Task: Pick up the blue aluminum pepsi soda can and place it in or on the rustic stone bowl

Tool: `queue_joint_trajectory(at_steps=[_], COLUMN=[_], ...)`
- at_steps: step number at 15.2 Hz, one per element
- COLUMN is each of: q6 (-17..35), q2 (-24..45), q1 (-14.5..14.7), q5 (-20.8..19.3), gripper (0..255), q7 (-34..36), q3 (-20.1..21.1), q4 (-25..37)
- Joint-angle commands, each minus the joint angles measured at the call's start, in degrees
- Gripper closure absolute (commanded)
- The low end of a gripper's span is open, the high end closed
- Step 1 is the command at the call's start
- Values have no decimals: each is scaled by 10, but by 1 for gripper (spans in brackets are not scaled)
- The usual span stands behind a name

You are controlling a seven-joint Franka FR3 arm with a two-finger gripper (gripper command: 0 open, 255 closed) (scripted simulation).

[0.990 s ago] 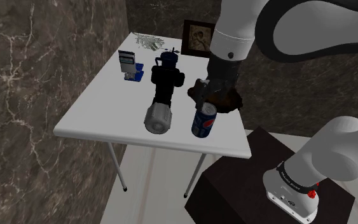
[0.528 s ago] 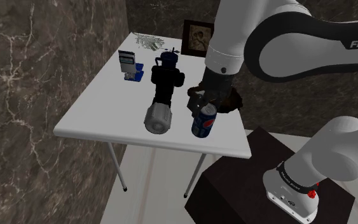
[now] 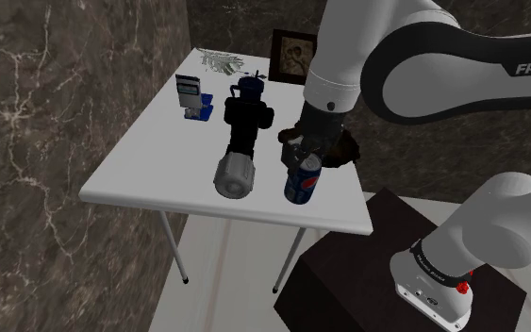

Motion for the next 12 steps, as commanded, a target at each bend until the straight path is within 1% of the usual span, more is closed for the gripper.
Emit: queue_joint_trajectory(at_steps=[1, 9, 12], q6=[0, 0, -24], q2=[0, 0, -4], q1=[0, 0, -1], q5=[0, 0, -3], gripper=[255, 255, 255], q7=[0, 0, 0], q3=[0, 0, -5], q4=[0, 0, 20])
